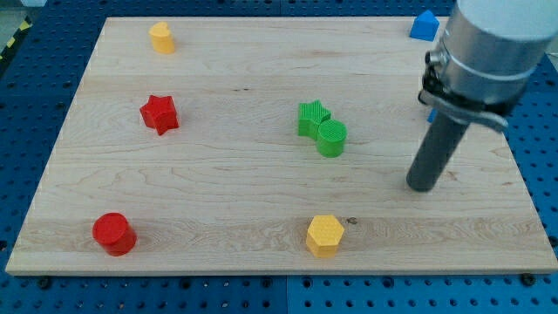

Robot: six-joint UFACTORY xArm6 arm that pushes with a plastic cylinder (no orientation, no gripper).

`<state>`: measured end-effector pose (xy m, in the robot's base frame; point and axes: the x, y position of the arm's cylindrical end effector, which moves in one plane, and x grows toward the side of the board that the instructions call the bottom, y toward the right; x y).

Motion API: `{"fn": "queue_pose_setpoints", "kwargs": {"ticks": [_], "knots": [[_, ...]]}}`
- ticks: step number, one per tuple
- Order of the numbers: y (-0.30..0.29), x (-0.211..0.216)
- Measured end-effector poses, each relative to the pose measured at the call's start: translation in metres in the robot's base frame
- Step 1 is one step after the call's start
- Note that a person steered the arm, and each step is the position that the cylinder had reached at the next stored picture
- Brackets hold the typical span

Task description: Move your arm closer to the yellow hexagon

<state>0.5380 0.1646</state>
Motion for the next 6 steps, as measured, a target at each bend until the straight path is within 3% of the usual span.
{"fn": "queue_pose_setpoints", "kwargs": {"ticks": [2,6], "knots": [[-0.033,0.074],[-0.073,0.080]]}}
